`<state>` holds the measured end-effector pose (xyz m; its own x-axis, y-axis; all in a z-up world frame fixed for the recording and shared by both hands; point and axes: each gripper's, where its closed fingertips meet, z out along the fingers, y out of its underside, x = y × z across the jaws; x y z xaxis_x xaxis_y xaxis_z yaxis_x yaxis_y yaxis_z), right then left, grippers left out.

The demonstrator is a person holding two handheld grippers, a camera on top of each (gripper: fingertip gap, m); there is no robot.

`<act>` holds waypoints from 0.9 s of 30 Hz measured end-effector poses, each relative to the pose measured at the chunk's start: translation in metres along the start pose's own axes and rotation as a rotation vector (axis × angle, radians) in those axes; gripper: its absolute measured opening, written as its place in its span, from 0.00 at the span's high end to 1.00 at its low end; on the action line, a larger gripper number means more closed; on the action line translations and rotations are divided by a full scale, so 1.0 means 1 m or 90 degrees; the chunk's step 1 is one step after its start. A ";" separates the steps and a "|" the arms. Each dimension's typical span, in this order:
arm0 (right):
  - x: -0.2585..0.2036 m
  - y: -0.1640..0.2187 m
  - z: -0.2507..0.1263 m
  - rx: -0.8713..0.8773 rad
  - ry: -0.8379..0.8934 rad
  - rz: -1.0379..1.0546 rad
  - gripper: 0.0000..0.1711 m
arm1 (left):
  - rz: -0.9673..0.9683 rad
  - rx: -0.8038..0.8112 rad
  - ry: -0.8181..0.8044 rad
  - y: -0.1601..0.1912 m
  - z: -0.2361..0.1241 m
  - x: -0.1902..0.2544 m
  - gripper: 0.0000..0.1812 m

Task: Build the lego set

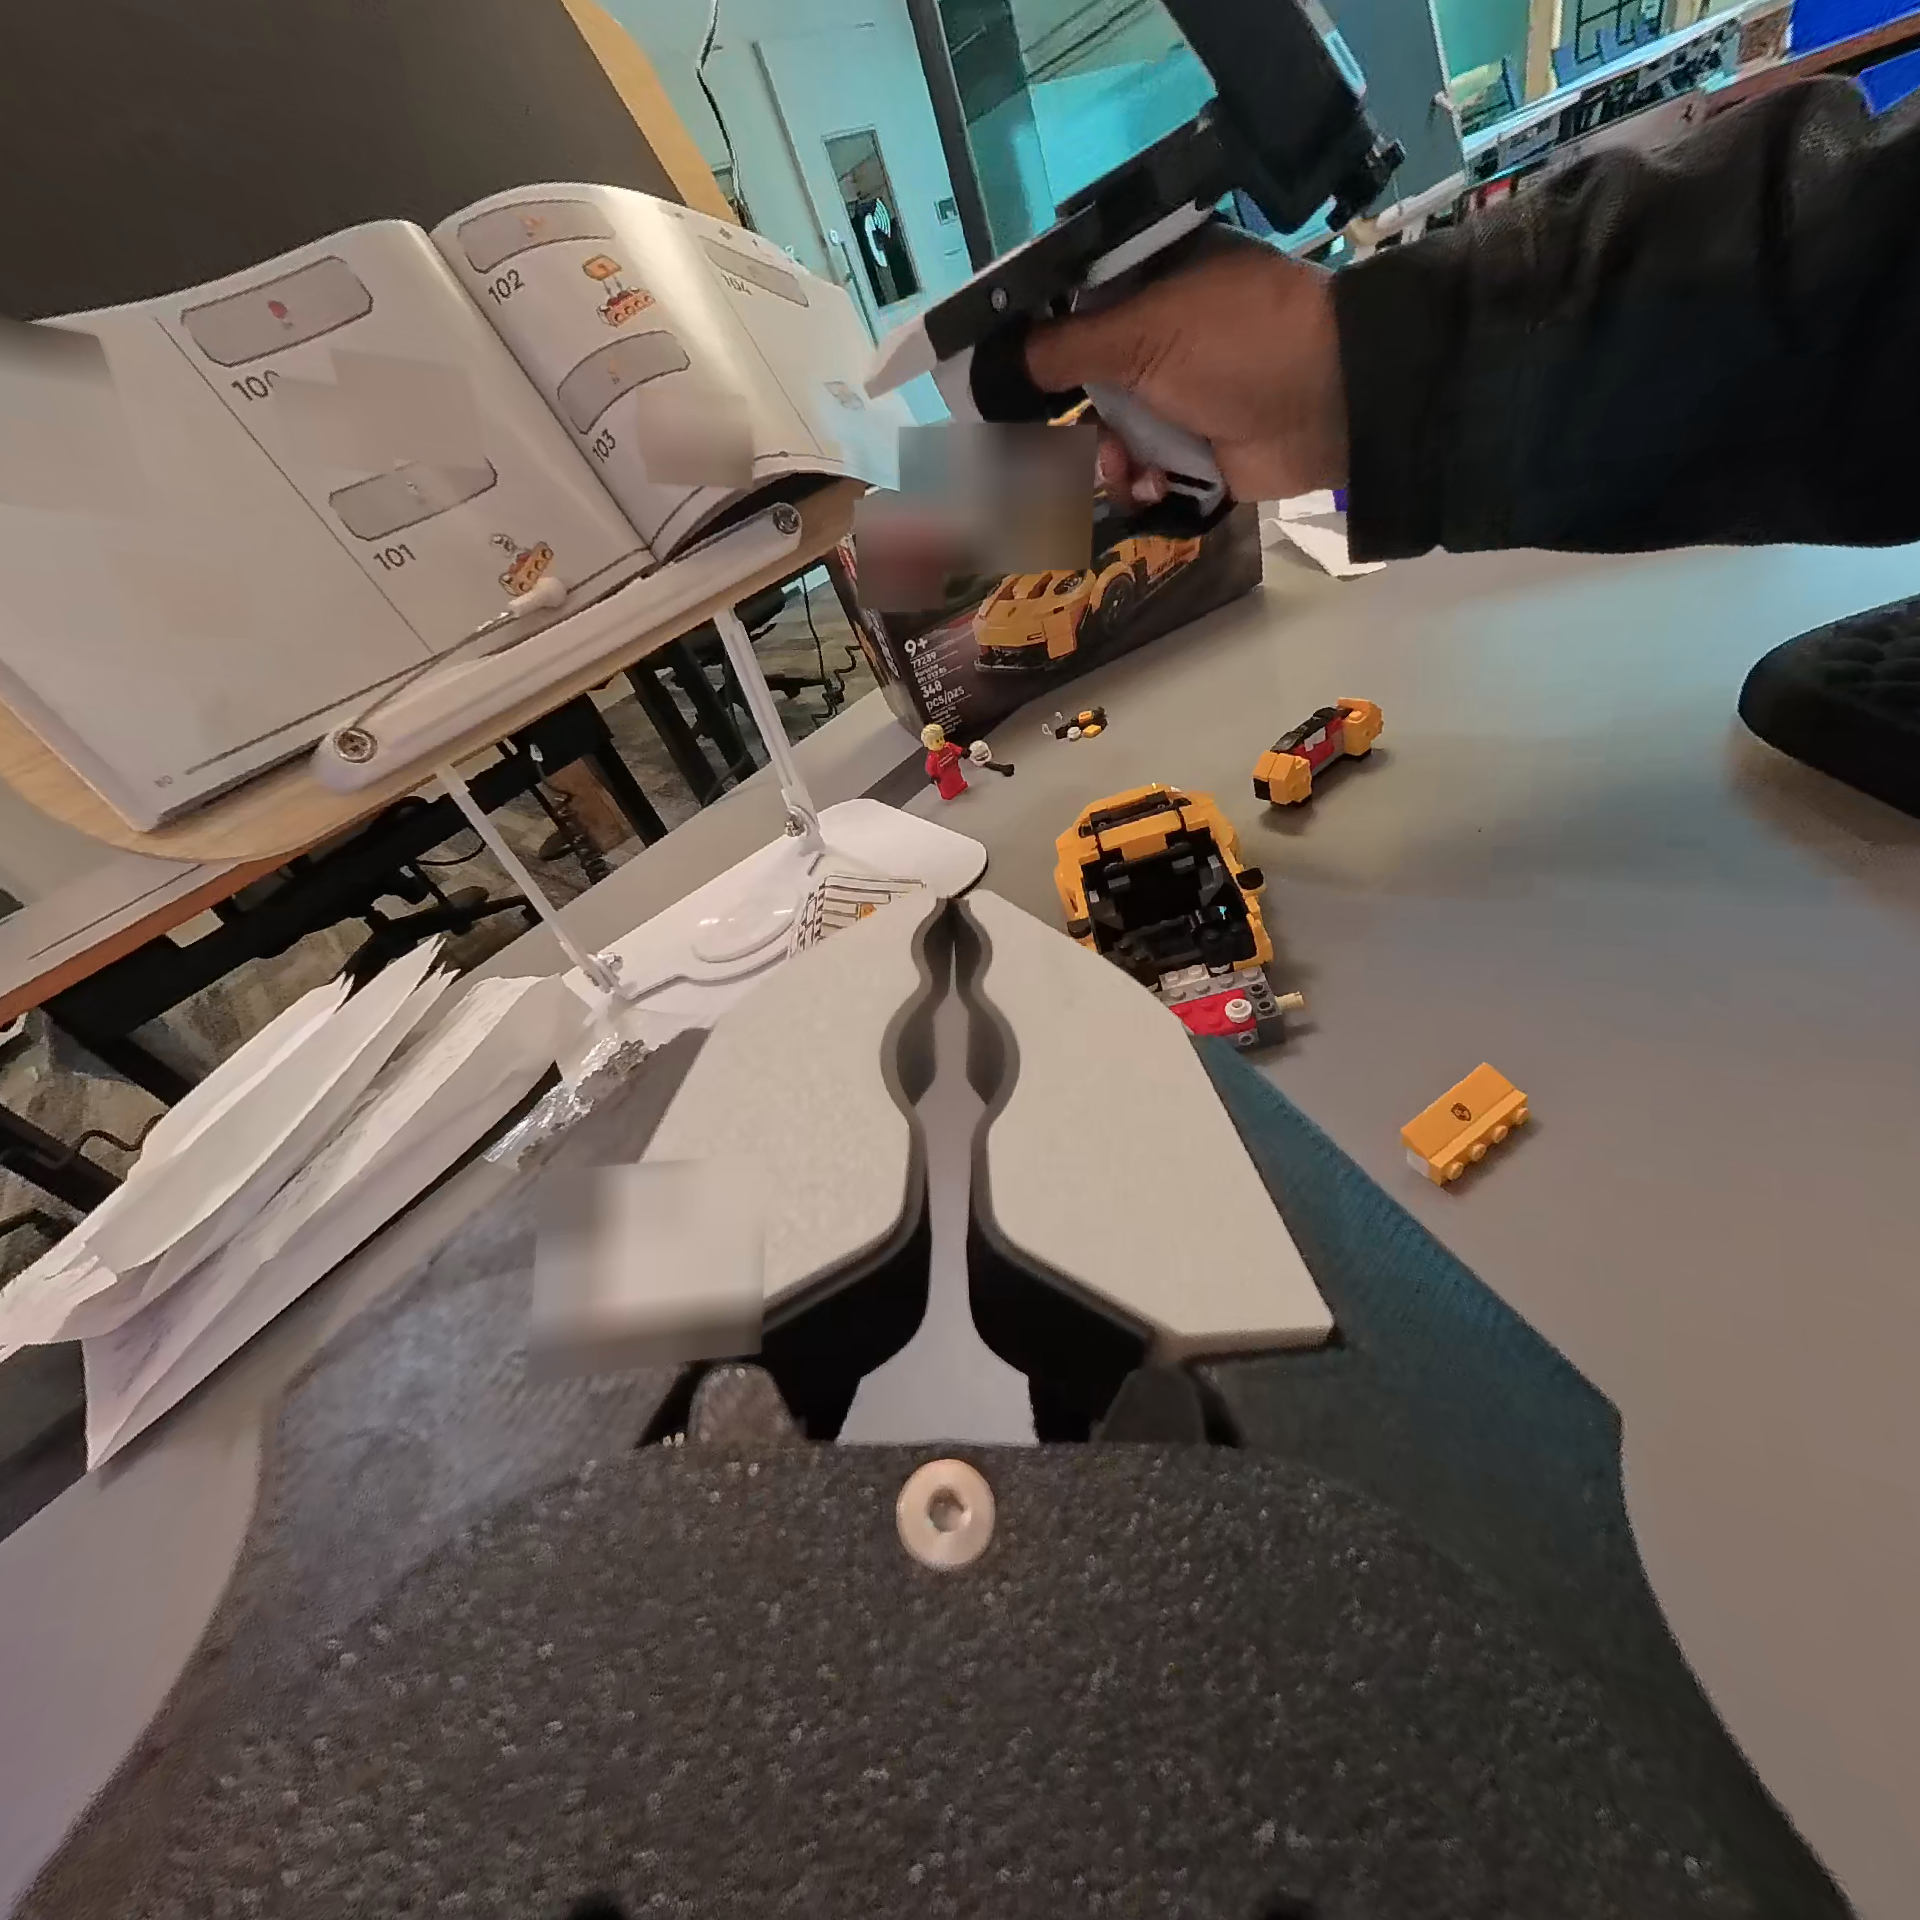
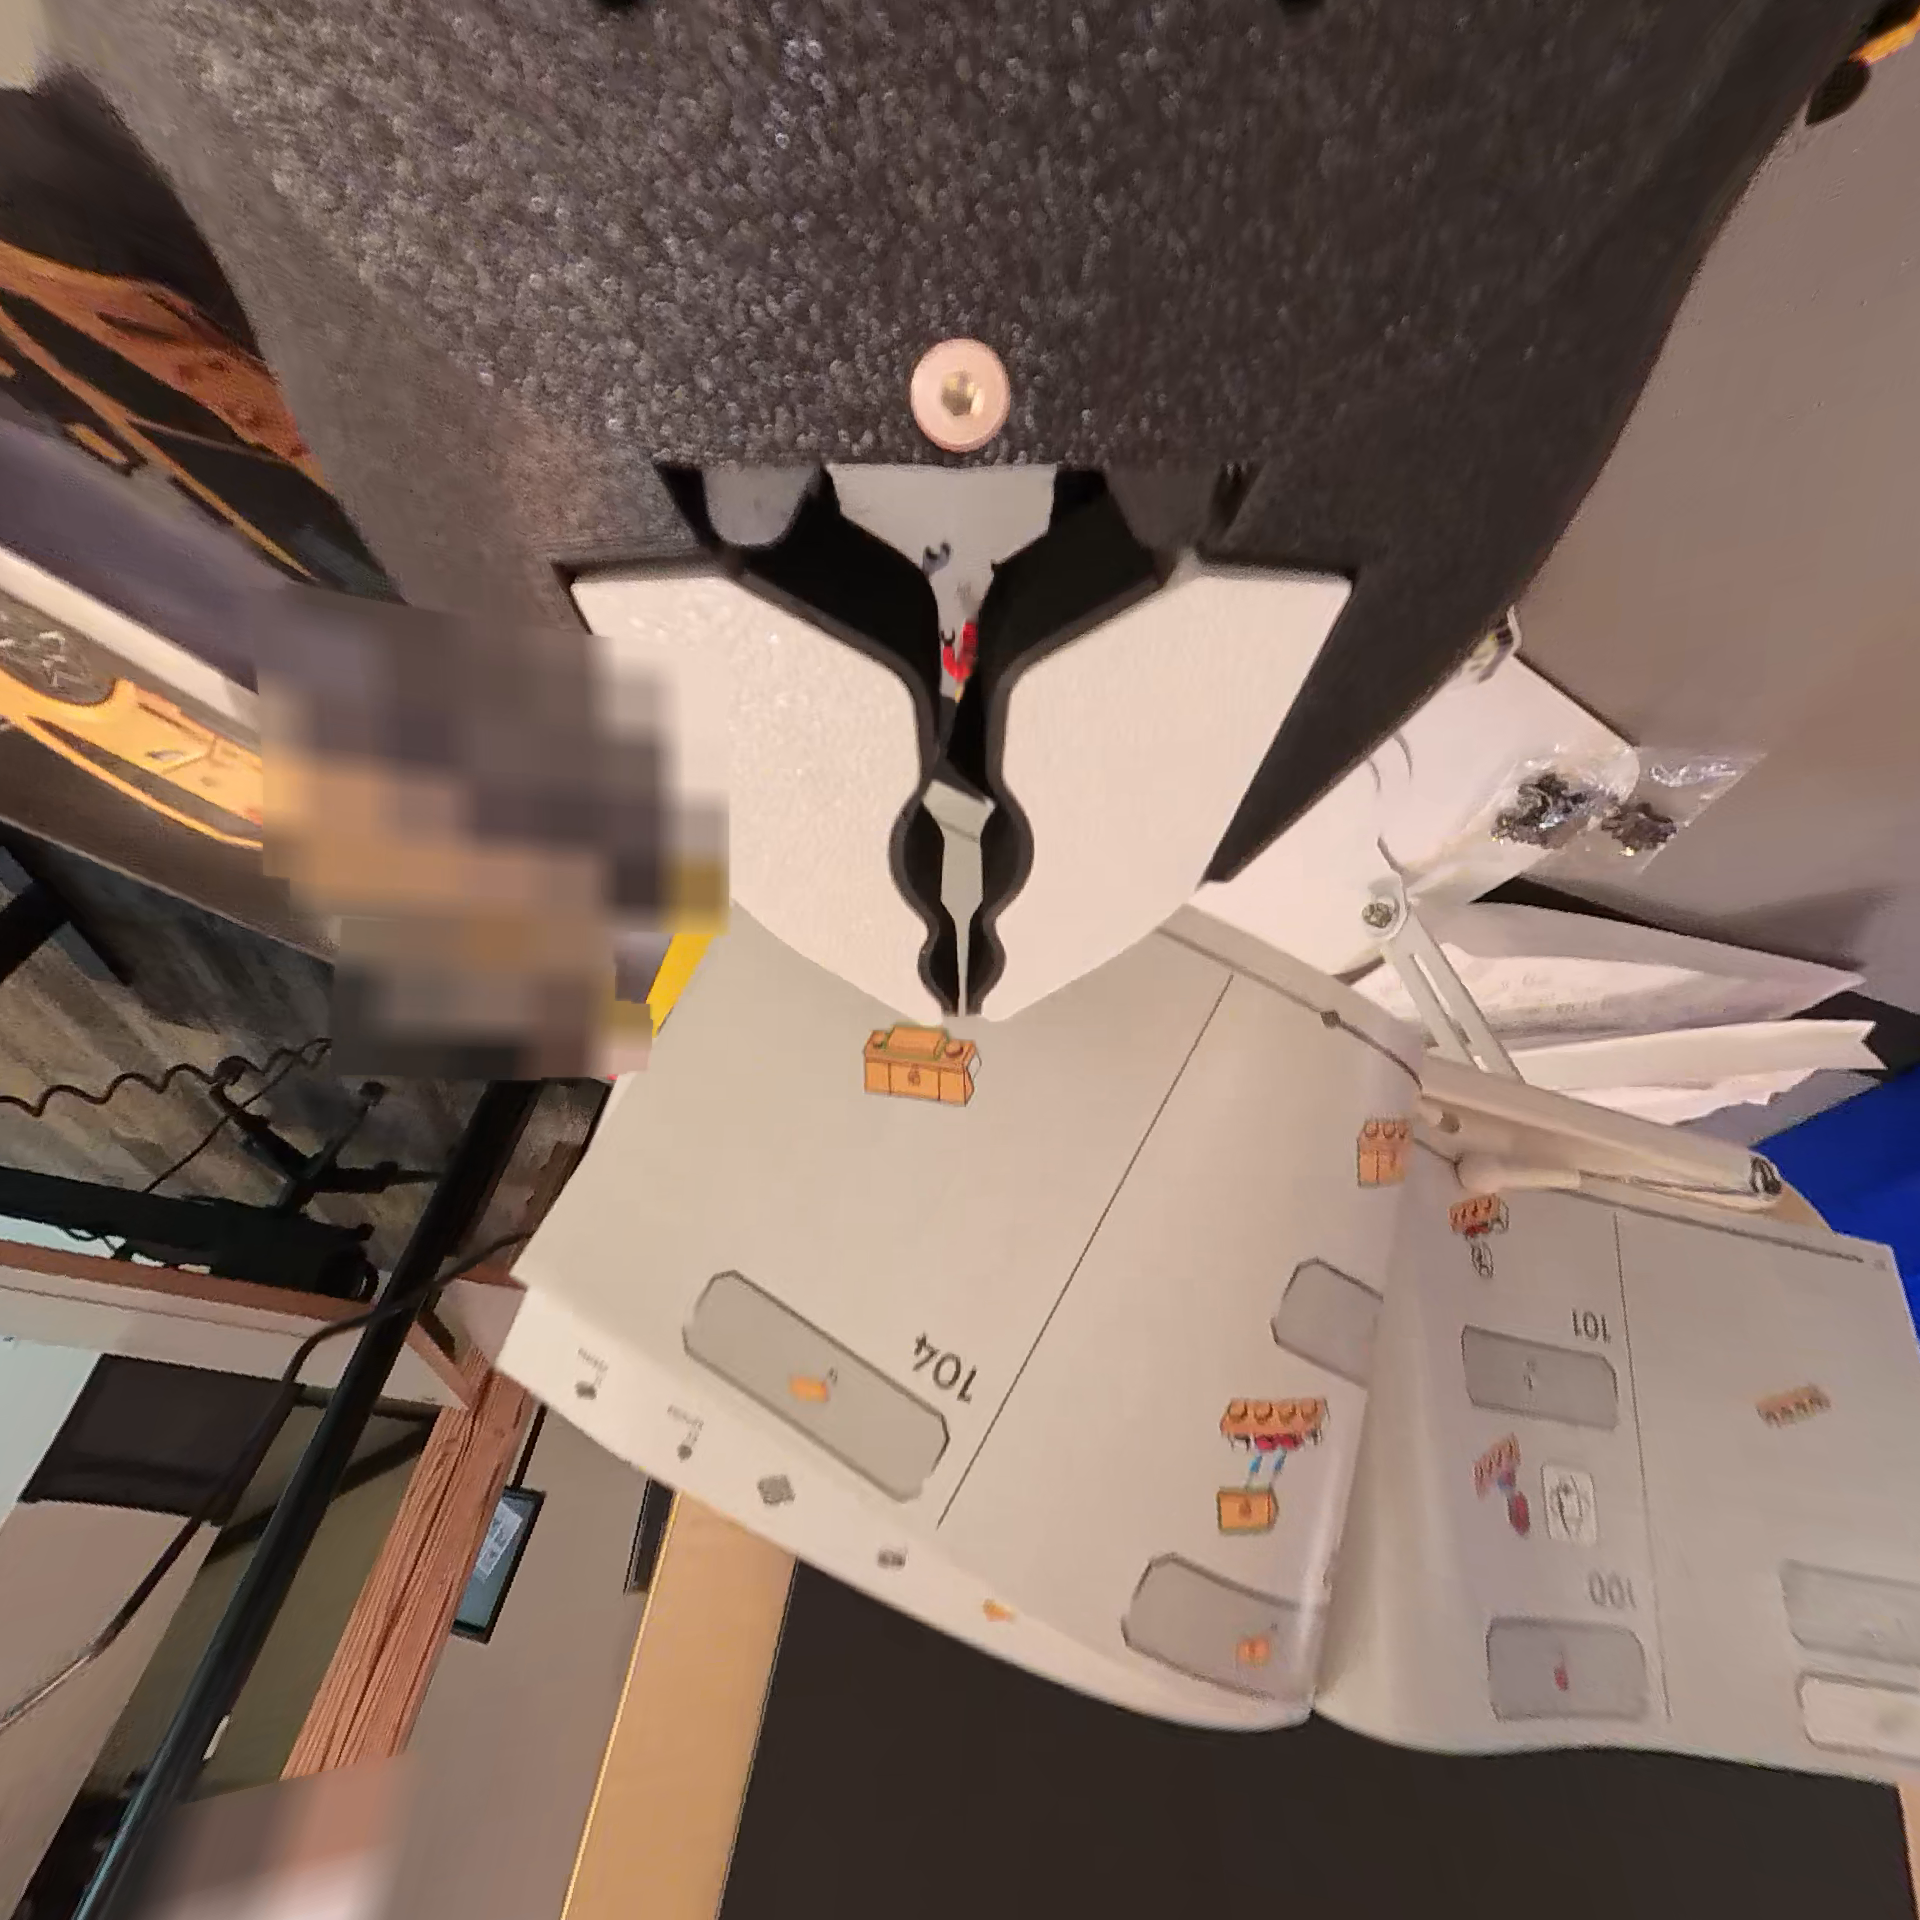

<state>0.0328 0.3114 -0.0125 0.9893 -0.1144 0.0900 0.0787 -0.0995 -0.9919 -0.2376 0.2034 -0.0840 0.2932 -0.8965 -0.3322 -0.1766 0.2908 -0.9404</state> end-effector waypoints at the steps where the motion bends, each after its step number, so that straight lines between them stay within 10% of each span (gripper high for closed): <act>1: 0.000 0.003 0.000 -0.004 0.001 -0.003 0.99 | 0.001 -0.001 -0.001 0.000 0.000 0.000 1.00; 27: -0.005 0.000 -0.010 -0.005 -0.013 -0.032 0.97 | 0.009 -0.007 0.001 0.002 0.000 0.000 1.00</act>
<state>0.0264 0.3026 -0.0117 0.9866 -0.0882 0.1369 0.1267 -0.1126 -0.9855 -0.2381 0.2040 -0.0857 0.2895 -0.8928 -0.3451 -0.1905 0.2996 -0.9348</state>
